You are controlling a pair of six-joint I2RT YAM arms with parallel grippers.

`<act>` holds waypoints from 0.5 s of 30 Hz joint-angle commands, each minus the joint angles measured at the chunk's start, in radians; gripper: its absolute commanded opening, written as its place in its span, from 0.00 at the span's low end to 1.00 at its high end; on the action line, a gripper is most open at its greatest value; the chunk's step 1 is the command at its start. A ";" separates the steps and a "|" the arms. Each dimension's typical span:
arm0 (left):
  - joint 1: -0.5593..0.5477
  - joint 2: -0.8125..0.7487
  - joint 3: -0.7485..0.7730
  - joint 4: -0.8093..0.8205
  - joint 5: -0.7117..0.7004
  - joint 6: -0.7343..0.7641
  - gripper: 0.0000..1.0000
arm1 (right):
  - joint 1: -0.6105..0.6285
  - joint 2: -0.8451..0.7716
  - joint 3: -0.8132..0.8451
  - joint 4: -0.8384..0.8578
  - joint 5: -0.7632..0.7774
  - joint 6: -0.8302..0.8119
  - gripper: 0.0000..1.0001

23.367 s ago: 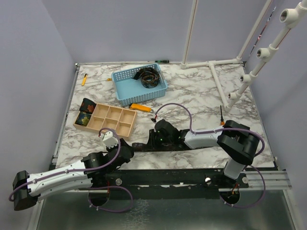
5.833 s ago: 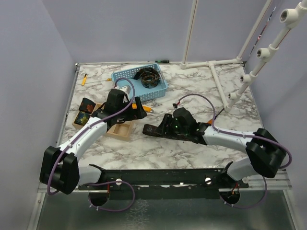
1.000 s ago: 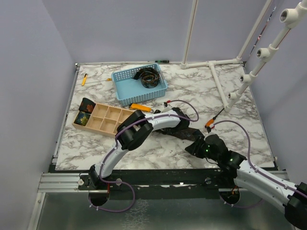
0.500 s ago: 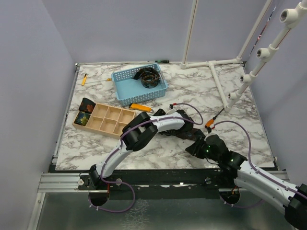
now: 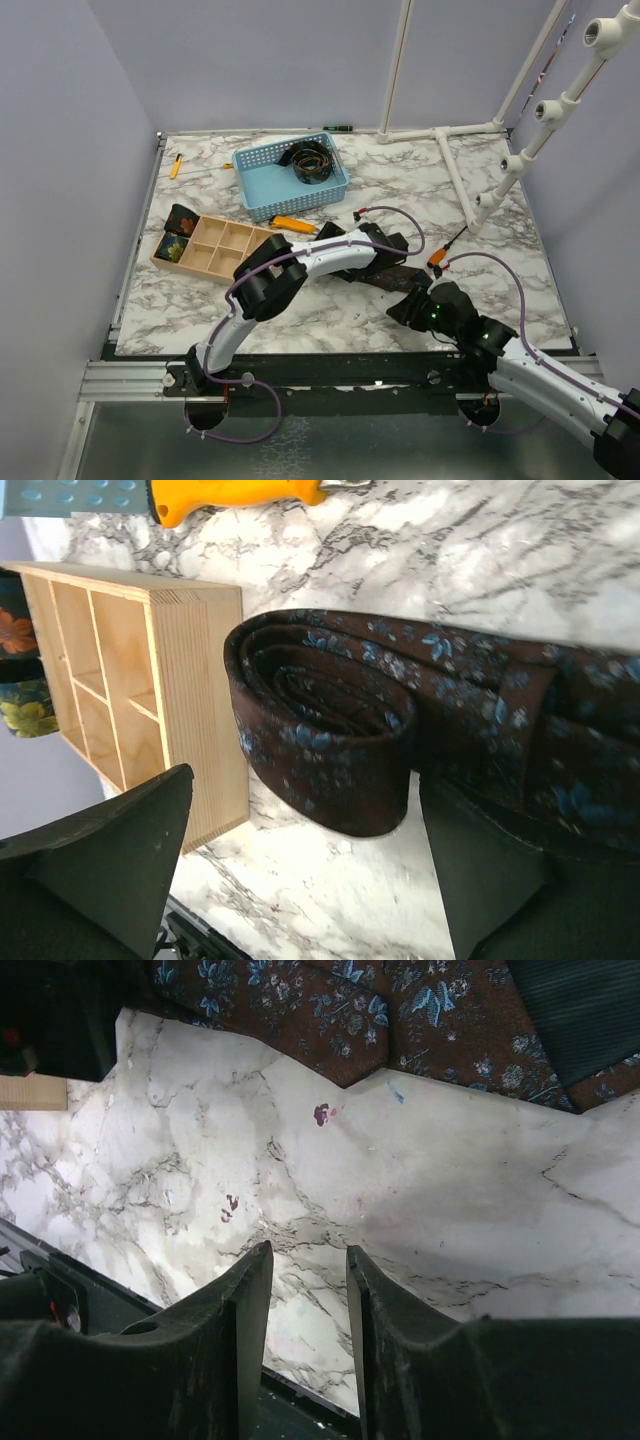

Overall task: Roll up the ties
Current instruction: Roll the tie at the center of the board.

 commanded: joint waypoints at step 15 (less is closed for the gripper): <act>0.042 -0.629 -0.252 0.387 0.355 0.185 0.99 | 0.000 0.027 0.114 -0.030 0.010 -0.096 0.63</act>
